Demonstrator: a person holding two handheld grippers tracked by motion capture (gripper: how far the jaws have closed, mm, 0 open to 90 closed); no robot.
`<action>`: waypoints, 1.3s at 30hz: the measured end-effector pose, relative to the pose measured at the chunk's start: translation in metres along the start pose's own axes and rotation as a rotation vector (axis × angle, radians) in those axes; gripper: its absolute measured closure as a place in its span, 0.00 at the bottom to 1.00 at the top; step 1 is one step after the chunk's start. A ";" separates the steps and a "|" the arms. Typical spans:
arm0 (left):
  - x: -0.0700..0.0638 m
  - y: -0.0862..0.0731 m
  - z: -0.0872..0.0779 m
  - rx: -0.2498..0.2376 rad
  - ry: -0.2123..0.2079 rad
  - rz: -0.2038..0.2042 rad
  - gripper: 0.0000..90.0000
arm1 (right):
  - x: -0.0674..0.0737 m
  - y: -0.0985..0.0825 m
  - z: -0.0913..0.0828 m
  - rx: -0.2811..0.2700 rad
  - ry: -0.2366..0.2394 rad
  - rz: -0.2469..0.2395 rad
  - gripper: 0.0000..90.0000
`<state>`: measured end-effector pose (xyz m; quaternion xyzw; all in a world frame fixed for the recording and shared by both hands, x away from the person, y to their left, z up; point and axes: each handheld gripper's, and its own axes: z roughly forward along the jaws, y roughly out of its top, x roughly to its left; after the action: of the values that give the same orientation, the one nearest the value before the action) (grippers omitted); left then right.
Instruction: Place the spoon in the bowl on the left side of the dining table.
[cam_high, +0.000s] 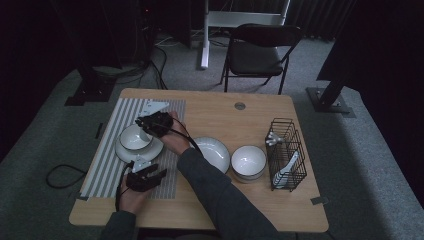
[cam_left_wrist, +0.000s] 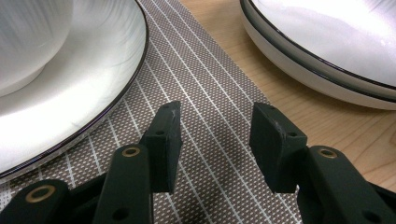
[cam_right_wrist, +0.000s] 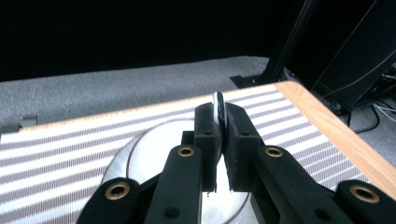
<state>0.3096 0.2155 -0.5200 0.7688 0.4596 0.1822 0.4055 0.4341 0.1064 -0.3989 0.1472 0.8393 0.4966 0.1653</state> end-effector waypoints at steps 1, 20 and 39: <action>0.000 0.000 0.000 -0.001 0.000 -0.001 0.61 | 0.000 -0.003 0.001 0.005 0.000 0.001 0.94; 0.001 0.000 0.000 0.004 0.001 -0.001 0.61 | 0.005 -0.043 -0.013 0.048 0.035 0.016 0.85; 0.000 0.000 0.000 0.007 0.003 0.001 0.60 | 0.004 -0.058 -0.041 0.080 0.025 0.024 0.72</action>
<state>0.3098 0.2157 -0.5199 0.7702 0.4604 0.1823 0.4021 0.4087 0.0495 -0.4320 0.1573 0.8588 0.4662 0.1428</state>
